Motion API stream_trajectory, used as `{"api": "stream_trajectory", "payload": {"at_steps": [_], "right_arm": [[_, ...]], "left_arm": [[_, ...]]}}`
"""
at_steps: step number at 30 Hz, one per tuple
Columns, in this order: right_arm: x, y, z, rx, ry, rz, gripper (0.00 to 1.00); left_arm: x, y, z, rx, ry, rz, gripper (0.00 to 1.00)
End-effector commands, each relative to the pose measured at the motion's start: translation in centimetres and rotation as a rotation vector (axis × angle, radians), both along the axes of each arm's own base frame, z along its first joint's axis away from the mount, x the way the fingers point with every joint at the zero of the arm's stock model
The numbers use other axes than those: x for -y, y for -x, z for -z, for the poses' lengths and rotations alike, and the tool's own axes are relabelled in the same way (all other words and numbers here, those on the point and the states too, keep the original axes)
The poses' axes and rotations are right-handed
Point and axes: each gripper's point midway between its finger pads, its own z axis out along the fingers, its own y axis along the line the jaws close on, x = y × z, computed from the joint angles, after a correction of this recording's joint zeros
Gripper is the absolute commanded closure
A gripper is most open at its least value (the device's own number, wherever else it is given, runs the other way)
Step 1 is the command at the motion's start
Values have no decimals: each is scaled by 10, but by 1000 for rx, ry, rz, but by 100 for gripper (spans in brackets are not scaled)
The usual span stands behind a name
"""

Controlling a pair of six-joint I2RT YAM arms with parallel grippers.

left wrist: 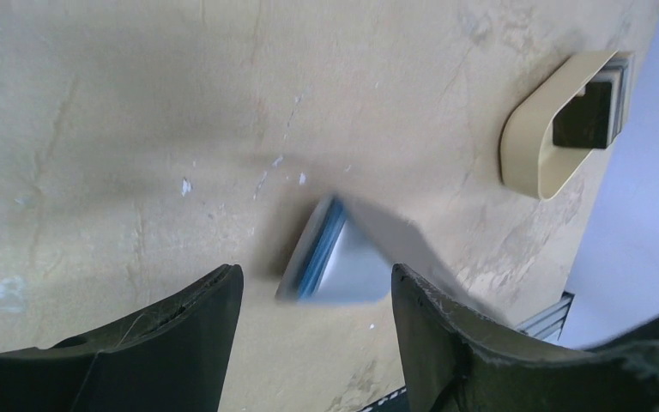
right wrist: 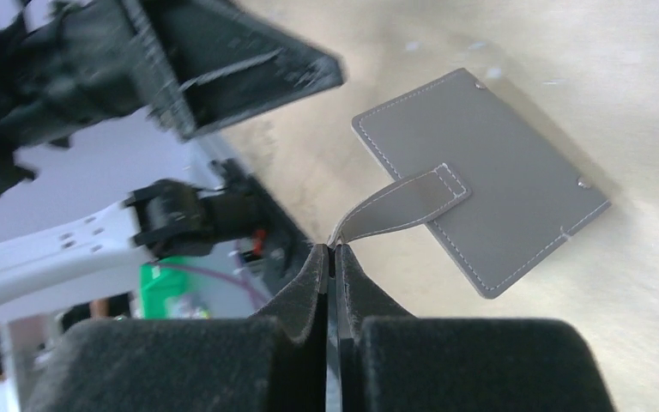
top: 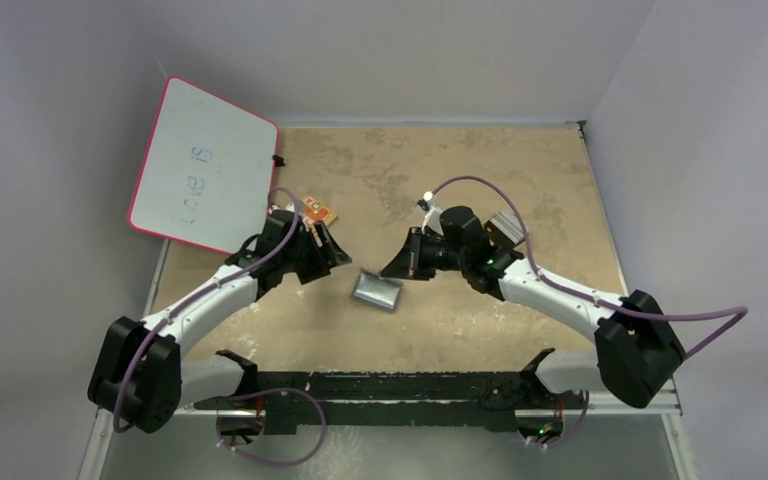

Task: Put the credit cards into the card holder
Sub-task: Open the card holder at the center of the board.

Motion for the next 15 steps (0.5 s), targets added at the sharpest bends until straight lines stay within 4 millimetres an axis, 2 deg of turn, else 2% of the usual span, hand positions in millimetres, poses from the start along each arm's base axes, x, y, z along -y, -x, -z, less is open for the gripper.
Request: {"api": "stream_trajectory", "payload": {"at_steps": [1,3,9,15], "right_arm": [[-30,20,-69,8,-288,-129,100],[-36,23,-70,-26,-335,-150,100],[-41,16,-33,-140,-336,-131,100],[-23,-7,7,-185,-282,-45,100]], "left_arm": [[-12,-19,-33,60,-15,-5,37],[-18,-21,-34,48,-51,0,37],[-34,-20,-38,33,-171,15,35],[-38,-18,-39,34,-189,8,33]]}}
